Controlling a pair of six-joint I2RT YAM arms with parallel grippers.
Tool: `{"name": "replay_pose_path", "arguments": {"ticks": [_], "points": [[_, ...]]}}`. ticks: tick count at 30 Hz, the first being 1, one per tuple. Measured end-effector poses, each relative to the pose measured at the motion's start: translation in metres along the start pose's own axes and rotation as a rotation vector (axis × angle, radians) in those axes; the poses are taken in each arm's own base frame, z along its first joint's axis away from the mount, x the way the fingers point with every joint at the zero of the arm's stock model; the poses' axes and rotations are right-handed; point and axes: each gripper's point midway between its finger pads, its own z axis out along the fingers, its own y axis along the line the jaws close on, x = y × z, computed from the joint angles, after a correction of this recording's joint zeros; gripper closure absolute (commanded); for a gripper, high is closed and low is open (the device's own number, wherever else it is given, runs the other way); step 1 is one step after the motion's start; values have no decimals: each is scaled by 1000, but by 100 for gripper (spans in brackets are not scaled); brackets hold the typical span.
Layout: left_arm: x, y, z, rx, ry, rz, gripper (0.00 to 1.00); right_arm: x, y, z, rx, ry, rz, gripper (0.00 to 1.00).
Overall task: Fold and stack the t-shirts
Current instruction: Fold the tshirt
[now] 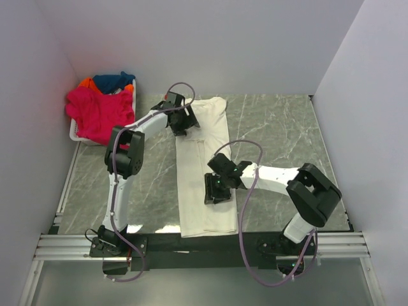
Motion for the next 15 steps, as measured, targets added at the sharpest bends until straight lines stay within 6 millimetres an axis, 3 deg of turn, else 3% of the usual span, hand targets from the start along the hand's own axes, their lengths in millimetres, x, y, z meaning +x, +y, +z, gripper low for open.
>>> {"name": "replay_pose_path", "arguments": {"ticks": [8,15], "points": [[-30,-10,14,83,-23,38,20,-15,13,4,7,1,-4,48],[-32,-15,9,113,-39,84,18,-14,11,-19,36,-17,-4,45]]}}
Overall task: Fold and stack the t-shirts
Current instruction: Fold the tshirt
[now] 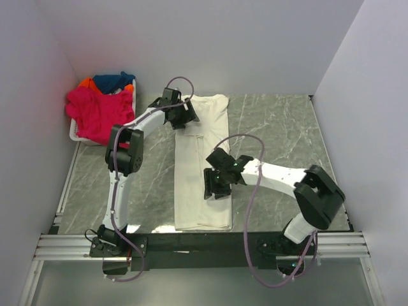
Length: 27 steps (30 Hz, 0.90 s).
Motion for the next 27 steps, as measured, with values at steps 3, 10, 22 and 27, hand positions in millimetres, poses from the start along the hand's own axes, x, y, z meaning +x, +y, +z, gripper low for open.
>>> {"name": "replay_pose_path", "arguments": {"ticks": [3,10,22,27], "points": [[-5,-13,-17,16,-19,29,18,3,-2,-21,-5,-36,-1,45],[-21,-75,-129,95,-164,136,18,49,-46,-37,71,1,39,44],[153,25,-234,-88,1,126,19,84,-59,-30,109,70,63,44],[209,67,-260,-175,91,96,19,95,-62,-22,145,117,52,45]]}}
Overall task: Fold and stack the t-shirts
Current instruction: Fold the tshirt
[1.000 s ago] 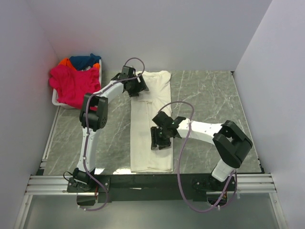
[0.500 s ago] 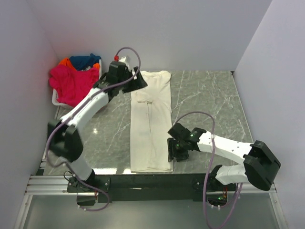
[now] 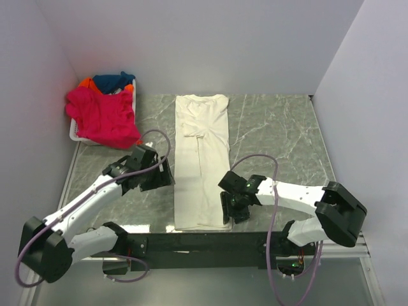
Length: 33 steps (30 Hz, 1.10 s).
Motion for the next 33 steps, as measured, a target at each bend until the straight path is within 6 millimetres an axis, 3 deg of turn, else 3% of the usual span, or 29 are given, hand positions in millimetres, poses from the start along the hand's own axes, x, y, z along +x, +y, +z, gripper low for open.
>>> {"name": "replay_pose_path", "arguments": {"ticks": [6,13,16,24,33], "points": [[27,1,-15,18,19,-5,21,3,-2,4,19,14,7,58],[78,-2,-3,-10,152,34,25,4,-4,8,30,19,12,76],[94,2,-1,-25,189,40,30,7,-6,10,27,22,20,81],[116,2,7,-62,261,56,48,8,-4,11,-8,11,30,83],[144,11,12,-94,342,79,49,9,-3,11,-15,12,33,83]]}}
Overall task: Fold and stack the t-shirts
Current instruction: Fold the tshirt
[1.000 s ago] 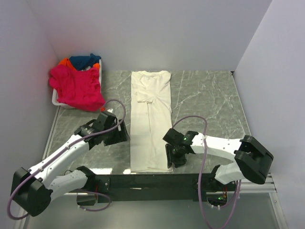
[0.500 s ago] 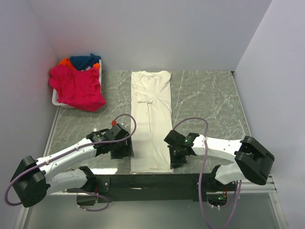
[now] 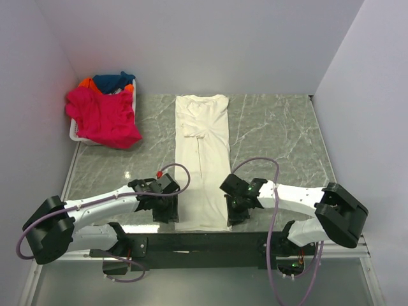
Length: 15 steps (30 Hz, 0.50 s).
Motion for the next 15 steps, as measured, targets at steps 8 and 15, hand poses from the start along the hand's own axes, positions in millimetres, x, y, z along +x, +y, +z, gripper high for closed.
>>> {"name": "replay_pose_path", "arguments": {"ticks": [8,15], "points": [[15,0,12,19,69,2,53,0,1,0,-3,2,0,83],[20,-12,15,85,96,6,64,1,1,0,-8,1,4,84]]}}
